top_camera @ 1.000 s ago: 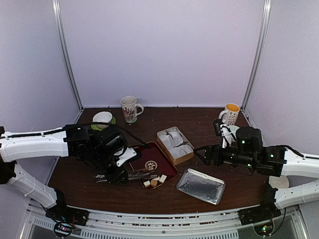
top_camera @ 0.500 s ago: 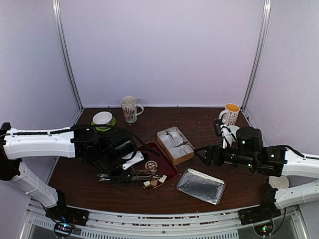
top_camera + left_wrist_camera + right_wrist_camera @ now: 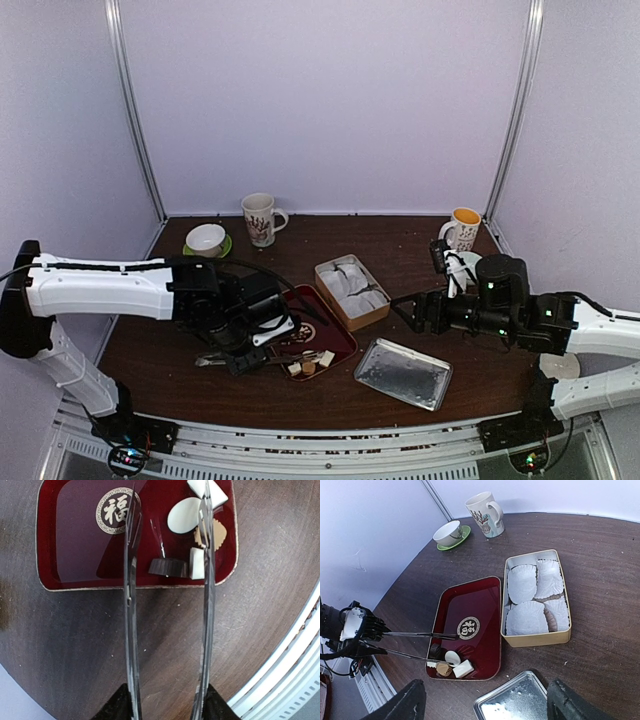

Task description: Pack the chocolate

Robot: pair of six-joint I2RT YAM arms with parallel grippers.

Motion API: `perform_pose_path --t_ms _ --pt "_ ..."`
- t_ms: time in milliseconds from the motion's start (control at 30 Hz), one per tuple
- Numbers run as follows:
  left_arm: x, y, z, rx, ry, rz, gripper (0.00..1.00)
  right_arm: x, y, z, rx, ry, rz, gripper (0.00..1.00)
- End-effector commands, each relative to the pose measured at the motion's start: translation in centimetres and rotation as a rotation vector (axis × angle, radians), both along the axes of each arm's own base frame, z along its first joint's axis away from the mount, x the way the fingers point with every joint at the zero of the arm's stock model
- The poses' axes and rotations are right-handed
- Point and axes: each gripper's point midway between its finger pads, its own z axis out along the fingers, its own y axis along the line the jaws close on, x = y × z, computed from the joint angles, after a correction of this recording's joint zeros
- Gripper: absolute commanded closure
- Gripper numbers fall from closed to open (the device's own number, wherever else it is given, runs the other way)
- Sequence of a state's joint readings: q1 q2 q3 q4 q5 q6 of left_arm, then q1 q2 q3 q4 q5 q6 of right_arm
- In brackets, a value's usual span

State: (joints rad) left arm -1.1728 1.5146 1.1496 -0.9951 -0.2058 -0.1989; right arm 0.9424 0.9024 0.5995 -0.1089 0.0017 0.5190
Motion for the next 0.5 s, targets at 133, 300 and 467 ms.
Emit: perform_pose_path --t_ms 133,300,467 --pt "1.3 -0.9 0.1 0.012 -0.055 0.009 0.53 0.2 -0.6 0.3 0.000 -0.024 -0.025 0.16" --pt "2.7 0.1 0.0 0.049 -0.088 0.075 0.53 0.2 -0.7 0.3 -0.002 -0.023 -0.028 0.16" --pt "2.8 0.1 0.6 0.021 -0.066 0.087 0.54 0.2 -0.7 0.4 -0.002 -0.025 -0.030 0.16"
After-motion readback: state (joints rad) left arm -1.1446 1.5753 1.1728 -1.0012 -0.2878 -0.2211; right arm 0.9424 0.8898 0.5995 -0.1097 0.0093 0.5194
